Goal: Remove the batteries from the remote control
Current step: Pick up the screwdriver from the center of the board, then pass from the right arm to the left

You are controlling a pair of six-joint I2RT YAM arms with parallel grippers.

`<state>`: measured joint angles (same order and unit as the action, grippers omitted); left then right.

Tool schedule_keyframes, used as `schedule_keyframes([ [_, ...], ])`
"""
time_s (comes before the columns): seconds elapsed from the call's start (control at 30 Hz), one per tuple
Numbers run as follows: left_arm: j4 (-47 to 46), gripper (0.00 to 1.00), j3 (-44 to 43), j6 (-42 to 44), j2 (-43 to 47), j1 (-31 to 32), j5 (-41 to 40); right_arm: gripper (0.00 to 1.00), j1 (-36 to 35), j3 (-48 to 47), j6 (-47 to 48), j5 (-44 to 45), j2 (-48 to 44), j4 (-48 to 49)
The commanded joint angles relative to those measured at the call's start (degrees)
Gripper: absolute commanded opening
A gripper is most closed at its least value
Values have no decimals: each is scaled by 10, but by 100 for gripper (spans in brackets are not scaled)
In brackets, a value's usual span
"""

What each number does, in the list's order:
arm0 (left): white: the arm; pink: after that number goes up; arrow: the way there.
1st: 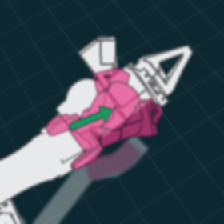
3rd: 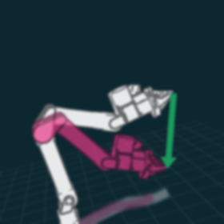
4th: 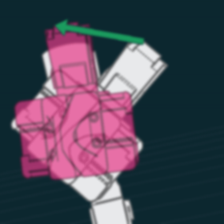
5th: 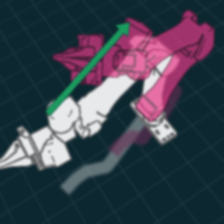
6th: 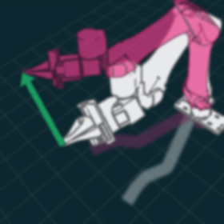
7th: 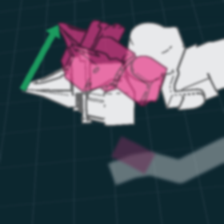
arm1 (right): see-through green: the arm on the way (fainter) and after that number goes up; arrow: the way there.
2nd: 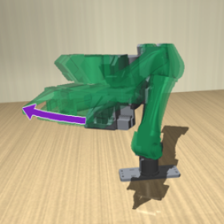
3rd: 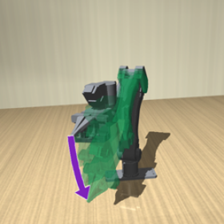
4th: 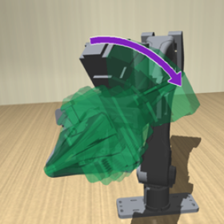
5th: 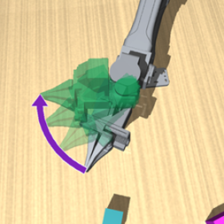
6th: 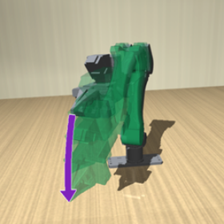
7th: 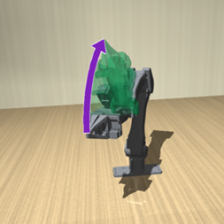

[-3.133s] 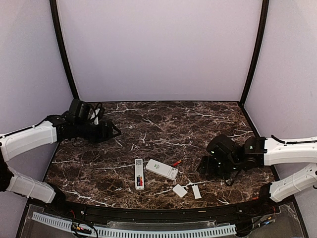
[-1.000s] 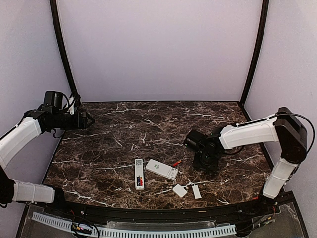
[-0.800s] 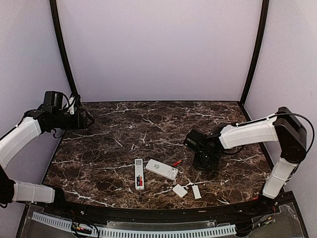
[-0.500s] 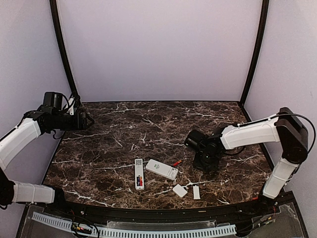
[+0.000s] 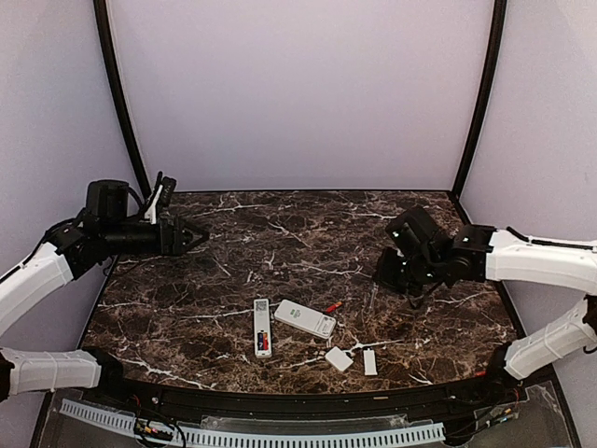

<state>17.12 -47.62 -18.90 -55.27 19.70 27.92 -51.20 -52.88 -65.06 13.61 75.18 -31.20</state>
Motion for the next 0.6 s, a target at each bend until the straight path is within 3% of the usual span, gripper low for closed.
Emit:
schedule_keyframes([
  [0.0, -113, 75, 29, -162, 29, 105, 42, 0, 0, 22, 98, -34, -111, 137],
  [0.13, -206, 75, 38, -268, 26, 188, 37, 0, -4, 32, 152, -83, -172, 239],
  [0.27, -292, 75, 27, -319, -5, 257, 31, 0, -14, 32, 182, -156, -181, 324],
  [0.37, -361, 75, 10, -336, -36, 290, 47, 0, -34, 18, 200, -175, -168, 373],
  [0.57, -389, 75, -47, -317, -116, 341, 82, 0, -72, -24, 225, -188, -138, 441],
])
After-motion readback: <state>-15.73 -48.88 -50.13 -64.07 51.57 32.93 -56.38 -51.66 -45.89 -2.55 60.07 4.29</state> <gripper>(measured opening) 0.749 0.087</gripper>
